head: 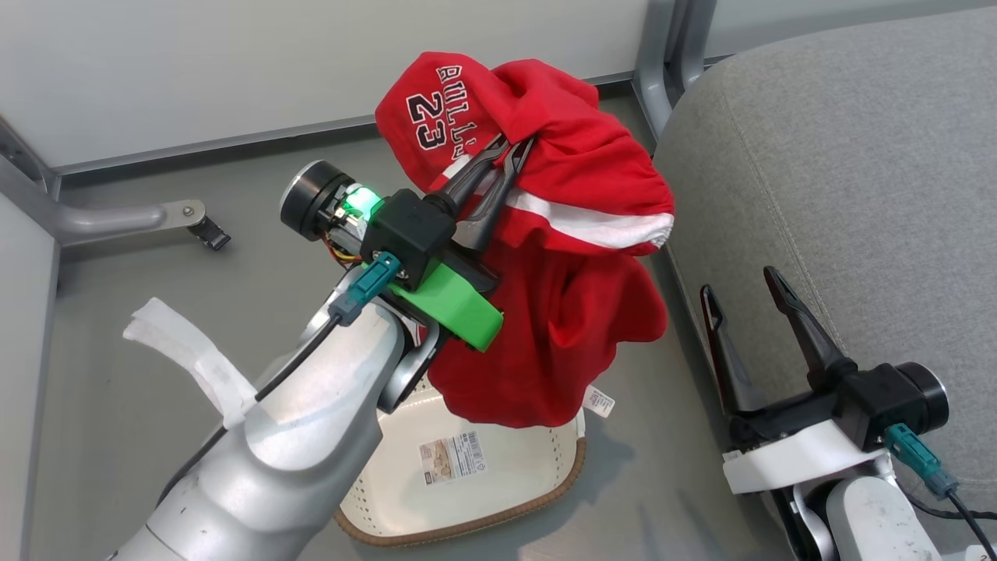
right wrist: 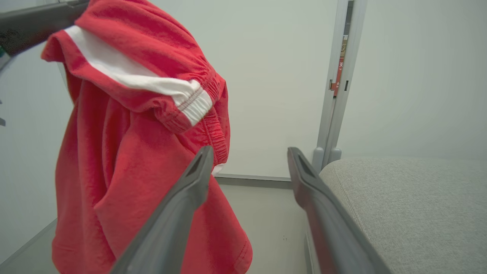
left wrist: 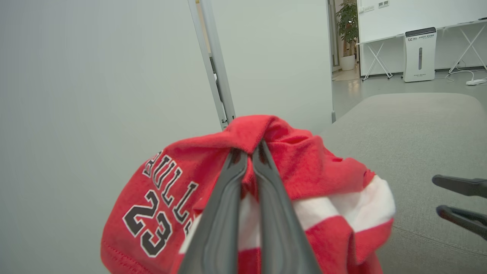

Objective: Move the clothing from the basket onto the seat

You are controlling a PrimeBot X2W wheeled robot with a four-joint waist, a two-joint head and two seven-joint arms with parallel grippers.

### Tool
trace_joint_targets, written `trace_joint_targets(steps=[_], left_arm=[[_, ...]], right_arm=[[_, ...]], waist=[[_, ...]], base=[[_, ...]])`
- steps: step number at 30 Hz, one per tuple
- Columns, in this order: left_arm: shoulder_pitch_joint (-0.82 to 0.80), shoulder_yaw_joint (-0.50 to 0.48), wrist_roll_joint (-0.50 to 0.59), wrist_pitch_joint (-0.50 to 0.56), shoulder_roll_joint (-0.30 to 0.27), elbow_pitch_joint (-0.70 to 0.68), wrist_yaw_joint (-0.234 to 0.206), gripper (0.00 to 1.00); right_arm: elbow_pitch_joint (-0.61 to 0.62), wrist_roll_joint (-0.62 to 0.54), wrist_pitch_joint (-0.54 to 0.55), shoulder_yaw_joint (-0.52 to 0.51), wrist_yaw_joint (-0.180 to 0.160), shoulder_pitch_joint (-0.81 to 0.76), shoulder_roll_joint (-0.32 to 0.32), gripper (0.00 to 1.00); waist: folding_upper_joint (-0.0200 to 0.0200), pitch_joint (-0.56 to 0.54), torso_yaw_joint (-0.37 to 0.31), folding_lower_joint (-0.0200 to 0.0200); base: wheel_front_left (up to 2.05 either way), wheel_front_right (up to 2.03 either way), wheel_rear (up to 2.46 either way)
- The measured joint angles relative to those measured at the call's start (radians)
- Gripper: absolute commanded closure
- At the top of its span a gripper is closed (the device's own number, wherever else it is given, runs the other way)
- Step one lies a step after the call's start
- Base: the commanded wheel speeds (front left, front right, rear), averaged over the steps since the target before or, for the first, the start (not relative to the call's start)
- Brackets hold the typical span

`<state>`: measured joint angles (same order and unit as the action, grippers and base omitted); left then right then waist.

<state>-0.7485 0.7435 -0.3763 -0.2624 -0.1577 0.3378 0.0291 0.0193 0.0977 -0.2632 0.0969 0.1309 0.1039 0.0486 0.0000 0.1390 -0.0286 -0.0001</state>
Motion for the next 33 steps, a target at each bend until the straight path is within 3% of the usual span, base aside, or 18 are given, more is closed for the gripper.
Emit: trace_joint_targets(steps=[17, 33], left_arm=[[-0.001, 0.012, 0.012, 0.0, 0.02, -0.017, 0.007, 1.0], [-0.01, 0.059, 0.027, 0.0, 0.047, -0.093, 0.015, 1.0]], right_arm=[[-0.04, -0.042, 0.0, 0.085, 0.0, 0.035, 0.001, 0.0], [-0.182, -0.013, 0.0, 0.191, 0.0, 0.117, 0.094, 0.0]], waist=[[0.0, -0.01, 0.013, 0.0], [0.0, -0.025, 0.059, 0.0]], base=[[0.0, 0.0, 0.0], [0.0, 0.0, 0.0]])
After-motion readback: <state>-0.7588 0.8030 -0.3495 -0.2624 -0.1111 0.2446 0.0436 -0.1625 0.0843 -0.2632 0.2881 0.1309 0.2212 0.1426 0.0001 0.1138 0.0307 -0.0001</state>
